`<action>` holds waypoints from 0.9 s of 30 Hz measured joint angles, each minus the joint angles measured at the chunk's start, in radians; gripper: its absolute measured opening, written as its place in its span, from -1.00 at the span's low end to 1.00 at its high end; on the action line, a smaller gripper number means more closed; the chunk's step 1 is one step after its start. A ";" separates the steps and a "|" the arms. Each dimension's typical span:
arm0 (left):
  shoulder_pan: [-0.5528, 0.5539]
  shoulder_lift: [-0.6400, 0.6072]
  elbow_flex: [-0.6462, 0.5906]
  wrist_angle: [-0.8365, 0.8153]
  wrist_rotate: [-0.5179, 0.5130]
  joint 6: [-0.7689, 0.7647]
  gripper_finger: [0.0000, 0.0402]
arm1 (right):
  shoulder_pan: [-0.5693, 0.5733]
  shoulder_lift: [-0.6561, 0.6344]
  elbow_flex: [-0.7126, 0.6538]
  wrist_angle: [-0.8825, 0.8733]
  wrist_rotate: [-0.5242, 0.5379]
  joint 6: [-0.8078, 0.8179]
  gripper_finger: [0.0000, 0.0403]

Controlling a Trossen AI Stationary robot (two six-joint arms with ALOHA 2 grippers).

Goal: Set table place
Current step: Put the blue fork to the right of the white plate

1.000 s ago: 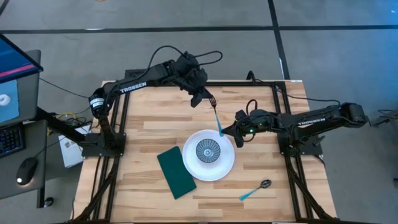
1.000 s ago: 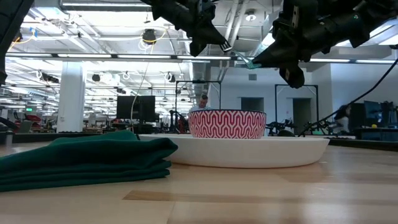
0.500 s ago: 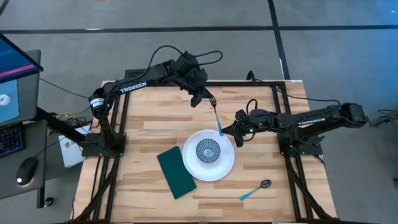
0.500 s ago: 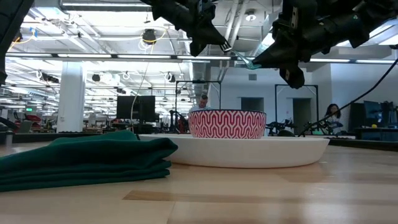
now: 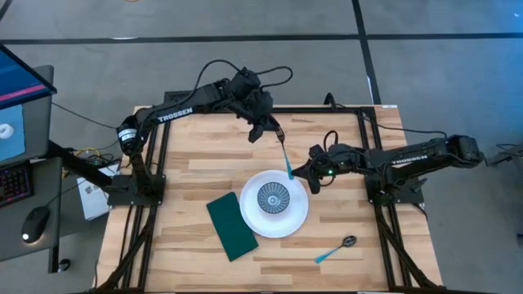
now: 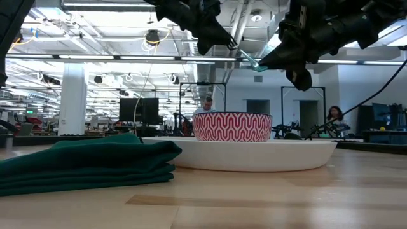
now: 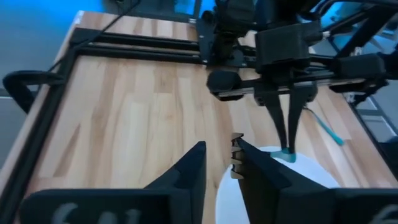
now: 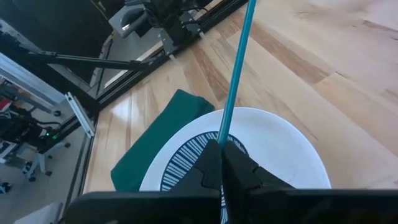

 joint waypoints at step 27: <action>0.026 -0.161 0.000 -0.136 -0.255 0.078 -0.57 | 0.002 -0.022 0.001 -0.069 -0.031 0.129 -0.95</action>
